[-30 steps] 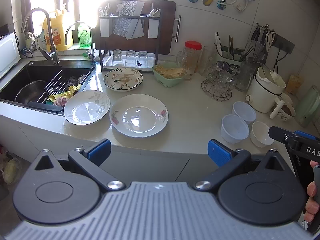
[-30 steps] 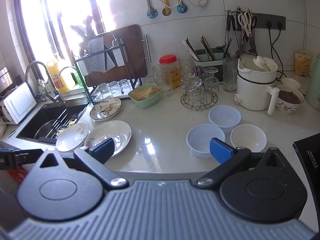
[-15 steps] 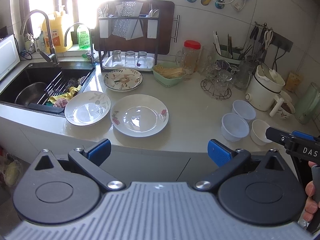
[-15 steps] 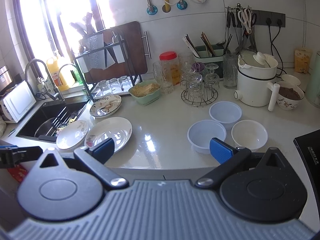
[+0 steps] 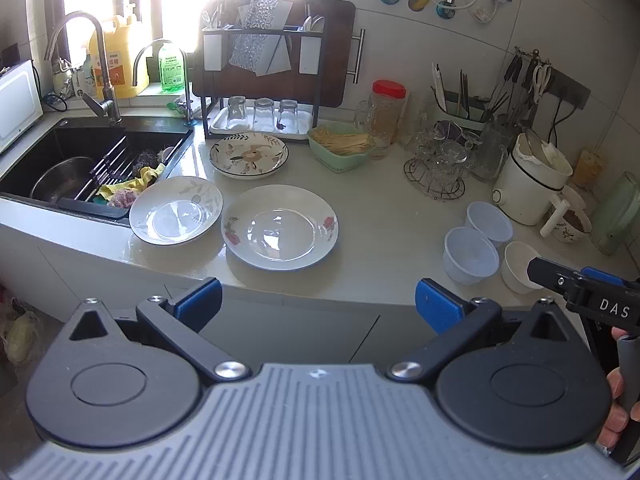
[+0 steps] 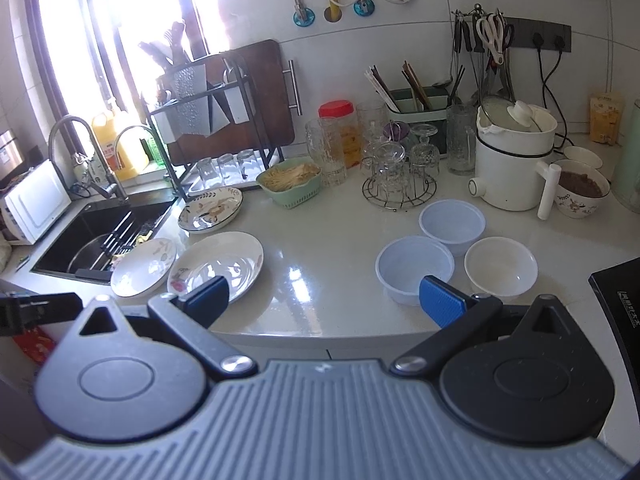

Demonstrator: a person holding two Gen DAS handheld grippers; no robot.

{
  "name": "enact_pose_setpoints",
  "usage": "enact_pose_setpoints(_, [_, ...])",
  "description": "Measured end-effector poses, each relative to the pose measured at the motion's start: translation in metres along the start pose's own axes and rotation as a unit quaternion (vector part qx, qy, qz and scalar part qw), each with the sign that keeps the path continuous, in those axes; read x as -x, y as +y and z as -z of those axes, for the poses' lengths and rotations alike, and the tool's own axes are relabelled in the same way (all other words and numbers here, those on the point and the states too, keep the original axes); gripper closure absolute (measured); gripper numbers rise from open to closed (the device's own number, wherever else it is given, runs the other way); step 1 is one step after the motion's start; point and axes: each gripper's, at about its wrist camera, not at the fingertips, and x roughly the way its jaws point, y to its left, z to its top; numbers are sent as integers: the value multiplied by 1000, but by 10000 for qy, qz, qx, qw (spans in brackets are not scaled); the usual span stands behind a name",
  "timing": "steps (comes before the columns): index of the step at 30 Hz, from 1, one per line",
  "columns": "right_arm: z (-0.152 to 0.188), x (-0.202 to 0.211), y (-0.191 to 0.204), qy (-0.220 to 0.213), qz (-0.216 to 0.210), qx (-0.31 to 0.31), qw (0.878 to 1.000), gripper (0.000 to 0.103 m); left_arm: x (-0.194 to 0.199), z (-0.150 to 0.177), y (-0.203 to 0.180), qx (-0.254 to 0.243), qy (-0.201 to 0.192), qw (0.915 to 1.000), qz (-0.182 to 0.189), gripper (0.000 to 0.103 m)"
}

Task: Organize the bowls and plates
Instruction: 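Move both grippers toward the white leaf-pattern plate on the counter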

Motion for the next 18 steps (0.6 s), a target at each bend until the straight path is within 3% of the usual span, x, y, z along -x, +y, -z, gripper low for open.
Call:
enact_pose_setpoints(6, [1, -3, -1, 37, -31, 17, 10000, 0, -4, 0, 2, 47, 8, 10000, -55, 0])
enact_pose_setpoints(11, [0, -6, -2, 49, -34, 31, 10000, 0, -11, 7, 13, 416, 144, 9990, -120, 0])
enact_pose_setpoints(18, [-4, -13, -3, 17, -162, -14, 9999, 0, -17, 1, 10, 323, 110, 9990, -277, 0])
